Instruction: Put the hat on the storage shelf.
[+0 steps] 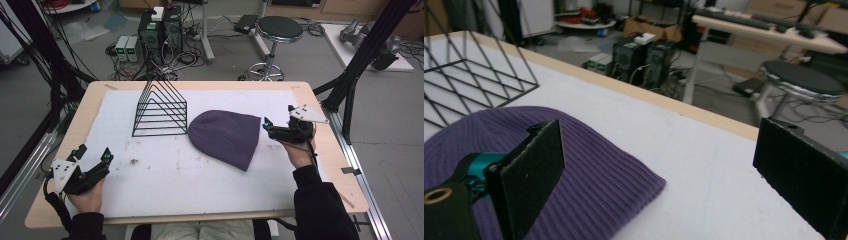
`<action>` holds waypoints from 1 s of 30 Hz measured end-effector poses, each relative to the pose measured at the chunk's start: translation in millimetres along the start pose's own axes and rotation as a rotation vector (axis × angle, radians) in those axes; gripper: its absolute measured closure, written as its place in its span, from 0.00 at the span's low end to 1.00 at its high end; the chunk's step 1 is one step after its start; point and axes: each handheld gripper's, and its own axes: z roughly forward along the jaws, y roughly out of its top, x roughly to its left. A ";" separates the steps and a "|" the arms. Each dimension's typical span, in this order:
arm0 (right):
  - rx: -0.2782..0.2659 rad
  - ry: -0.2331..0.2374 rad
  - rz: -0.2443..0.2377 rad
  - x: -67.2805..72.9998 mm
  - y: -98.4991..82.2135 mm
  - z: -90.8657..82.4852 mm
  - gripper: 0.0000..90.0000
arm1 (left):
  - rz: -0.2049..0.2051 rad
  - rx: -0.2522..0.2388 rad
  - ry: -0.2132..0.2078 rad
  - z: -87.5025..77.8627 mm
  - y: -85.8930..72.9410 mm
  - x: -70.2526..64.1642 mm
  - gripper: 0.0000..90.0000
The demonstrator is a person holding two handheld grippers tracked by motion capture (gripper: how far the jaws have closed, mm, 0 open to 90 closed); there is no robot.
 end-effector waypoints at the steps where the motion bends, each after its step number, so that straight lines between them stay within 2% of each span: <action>1: 0.012 0.017 -0.002 -0.6 3.6 3.5 0.06 | 0.000 0.000 0.000 0.0 0.0 0.0 0.24; 3: 0.024 0.026 -0.009 -0.3 7.0 6.7 0.06 | 0.000 0.001 -0.006 0.4 0.1 -0.4 0.24; 4: 0.030 0.039 -0.041 0.9 14.2 13.0 0.06 | -0.002 -0.002 -0.007 1.1 0.1 -0.9 0.24; 5: 0.030 0.039 -0.041 0.9 14.2 13.0 0.06 | -0.002 -0.002 -0.007 1.1 0.1 -0.9 0.24; 6: 0.047 0.049 -0.067 2.1 19.9 18.5 0.06 | -0.004 0.000 -0.011 1.8 0.0 -1.0 0.24; 8: 0.062 0.067 -0.088 2.9 25.2 24.3 0.06 | -0.008 0.001 -0.018 4.2 0.0 -1.7 0.24; 11: 0.087 0.107 -0.091 4.0 34.8 33.6 0.06 | -0.007 0.001 -0.028 6.7 -0.2 -3.2 0.24; 12: 0.087 0.107 -0.091 4.0 34.8 33.6 0.06 | -0.005 0.004 -0.032 7.3 -0.1 -3.7 0.24; 15: 0.130 0.145 -0.124 6.3 47.5 46.8 0.06 | -0.002 -0.001 -0.045 9.4 0.0 -6.3 0.24; 17: 0.154 0.181 -0.123 7.8 54.2 54.7 0.06 | 0.001 0.001 -0.049 10.6 -0.1 -7.0 0.24; 19: 0.193 0.243 -0.122 8.4 60.7 64.8 0.06 | -0.004 0.001 -0.053 11.7 -0.3 -7.2 0.24; 23: 0.256 0.302 -0.141 13.9 70.1 83.9 0.06 | -0.007 0.000 -0.054 12.5 -0.5 -7.5 0.24; 28: 0.286 0.322 -0.157 22.6 77.3 104.1 0.06 | -0.005 0.000 -0.053 11.9 -0.4 -6.6 0.24; 30: 0.310 0.331 -0.182 27.1 81.1 112.8 0.06 | -0.005 -0.002 -0.057 11.7 -0.2 -7.3 0.24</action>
